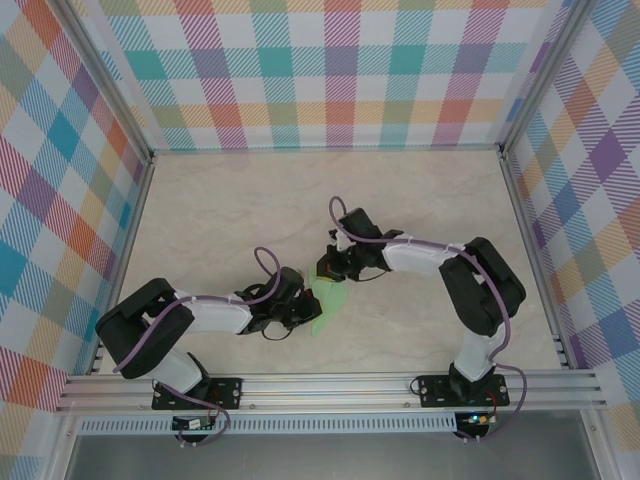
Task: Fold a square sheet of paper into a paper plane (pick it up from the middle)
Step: Fourth fold the wing at the center of the table.
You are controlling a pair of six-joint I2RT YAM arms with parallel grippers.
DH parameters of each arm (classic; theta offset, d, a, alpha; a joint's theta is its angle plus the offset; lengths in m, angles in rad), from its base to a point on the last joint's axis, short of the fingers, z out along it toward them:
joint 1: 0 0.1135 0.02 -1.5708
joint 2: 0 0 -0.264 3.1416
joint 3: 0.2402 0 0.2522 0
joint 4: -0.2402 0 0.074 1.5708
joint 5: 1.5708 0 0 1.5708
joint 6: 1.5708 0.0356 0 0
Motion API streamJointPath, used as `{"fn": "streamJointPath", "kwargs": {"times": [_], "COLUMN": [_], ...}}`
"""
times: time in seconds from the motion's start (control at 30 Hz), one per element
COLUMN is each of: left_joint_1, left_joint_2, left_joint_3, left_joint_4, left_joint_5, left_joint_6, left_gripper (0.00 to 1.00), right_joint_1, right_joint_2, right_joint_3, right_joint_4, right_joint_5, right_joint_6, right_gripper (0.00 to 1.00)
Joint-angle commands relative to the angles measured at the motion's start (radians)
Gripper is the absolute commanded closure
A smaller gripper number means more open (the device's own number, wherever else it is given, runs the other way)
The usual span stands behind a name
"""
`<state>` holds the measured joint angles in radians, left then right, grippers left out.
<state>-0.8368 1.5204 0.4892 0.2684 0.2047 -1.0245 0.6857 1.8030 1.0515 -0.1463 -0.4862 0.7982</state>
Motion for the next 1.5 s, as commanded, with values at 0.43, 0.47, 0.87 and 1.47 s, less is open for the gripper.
{"fn": "streamJointPath", "kwargs": {"times": [0.43, 0.47, 0.87, 1.47], "left_joint_1": [-0.014, -0.013, -0.012, -0.012], "left_joint_2": [0.035, 0.035, 0.049, 0.038], "left_joint_3": [-0.038, -0.039, -0.038, -0.035], "left_joint_4": [-0.213, -0.215, -0.235, -0.256], "left_joint_5": [-0.041, -0.041, -0.035, -0.05], "left_joint_6": [0.024, 0.026, 0.045, 0.067], "left_gripper": [1.0, 1.0, 1.0, 1.0], "right_joint_1": [-0.017, -0.027, -0.156, -0.2], "right_joint_2": [0.103, 0.1, 0.128, -0.008], "right_joint_3": [-0.061, -0.062, -0.023, 0.008], "right_joint_4": [0.021, 0.025, 0.106, 0.066], "right_joint_5": [0.145, 0.154, 0.171, 0.043], "right_joint_6": [-0.088, -0.087, -0.099, -0.101], "right_gripper": [1.0, 1.0, 1.0, 0.96]}}
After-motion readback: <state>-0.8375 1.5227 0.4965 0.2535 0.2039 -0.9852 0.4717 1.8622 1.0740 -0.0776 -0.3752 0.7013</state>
